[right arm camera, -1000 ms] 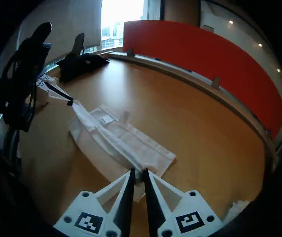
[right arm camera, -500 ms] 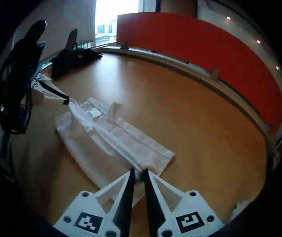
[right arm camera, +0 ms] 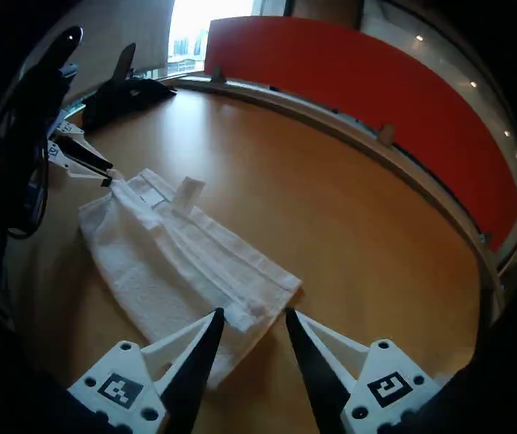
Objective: Fold towel
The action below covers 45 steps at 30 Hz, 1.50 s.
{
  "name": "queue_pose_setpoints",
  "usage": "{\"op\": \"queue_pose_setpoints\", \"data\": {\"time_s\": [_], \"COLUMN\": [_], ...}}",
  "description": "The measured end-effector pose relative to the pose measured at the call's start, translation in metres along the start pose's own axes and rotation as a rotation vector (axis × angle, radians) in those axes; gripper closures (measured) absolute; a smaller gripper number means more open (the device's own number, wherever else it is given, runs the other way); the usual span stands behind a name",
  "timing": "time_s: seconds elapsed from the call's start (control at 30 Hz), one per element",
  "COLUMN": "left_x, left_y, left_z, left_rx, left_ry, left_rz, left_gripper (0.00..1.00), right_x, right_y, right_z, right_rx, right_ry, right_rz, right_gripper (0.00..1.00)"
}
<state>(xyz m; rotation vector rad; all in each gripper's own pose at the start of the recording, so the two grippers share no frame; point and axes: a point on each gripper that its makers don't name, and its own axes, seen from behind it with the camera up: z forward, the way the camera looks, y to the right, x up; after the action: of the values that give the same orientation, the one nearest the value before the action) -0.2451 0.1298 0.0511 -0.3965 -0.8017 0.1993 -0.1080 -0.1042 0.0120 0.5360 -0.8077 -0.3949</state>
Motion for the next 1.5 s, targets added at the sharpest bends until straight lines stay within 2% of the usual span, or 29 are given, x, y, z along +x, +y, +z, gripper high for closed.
{"op": "queue_pose_setpoints", "data": {"time_s": [0.13, 0.2, 0.67, 0.73, 0.87, 1.1, 1.5], "left_x": [0.002, 0.003, 0.020, 0.021, 0.019, 0.012, -0.012], "left_y": [-0.004, -0.006, -0.019, -0.019, -0.018, -0.018, -0.009], "left_z": [0.001, 0.001, 0.004, 0.002, -0.001, -0.010, -0.033], "left_rx": [0.009, 0.017, 0.054, 0.050, 0.037, 0.032, 0.026], "left_ry": [-0.002, -0.002, 0.011, 0.013, 0.009, 0.011, 0.011], "left_rz": [0.002, 0.003, 0.019, 0.018, 0.006, -0.013, -0.044], "left_gripper": [0.43, 0.39, 0.36, 0.32, 0.04, 0.03, 0.03], "right_x": [0.001, 0.003, 0.016, 0.016, 0.017, 0.015, -0.010], "right_y": [0.006, 0.010, 0.031, 0.031, 0.030, 0.023, -0.004], "right_z": [0.002, 0.003, 0.001, -0.001, -0.004, -0.015, -0.038], "right_rx": [-0.017, -0.027, -0.081, -0.082, -0.078, -0.073, -0.058], "right_ry": [0.001, 0.004, 0.018, 0.022, 0.030, 0.043, 0.034], "right_rz": [0.003, 0.008, 0.035, 0.036, 0.042, 0.058, 0.085], "right_gripper": [0.27, 0.25, 0.23, 0.21, 0.08, 0.07, 0.07]}}
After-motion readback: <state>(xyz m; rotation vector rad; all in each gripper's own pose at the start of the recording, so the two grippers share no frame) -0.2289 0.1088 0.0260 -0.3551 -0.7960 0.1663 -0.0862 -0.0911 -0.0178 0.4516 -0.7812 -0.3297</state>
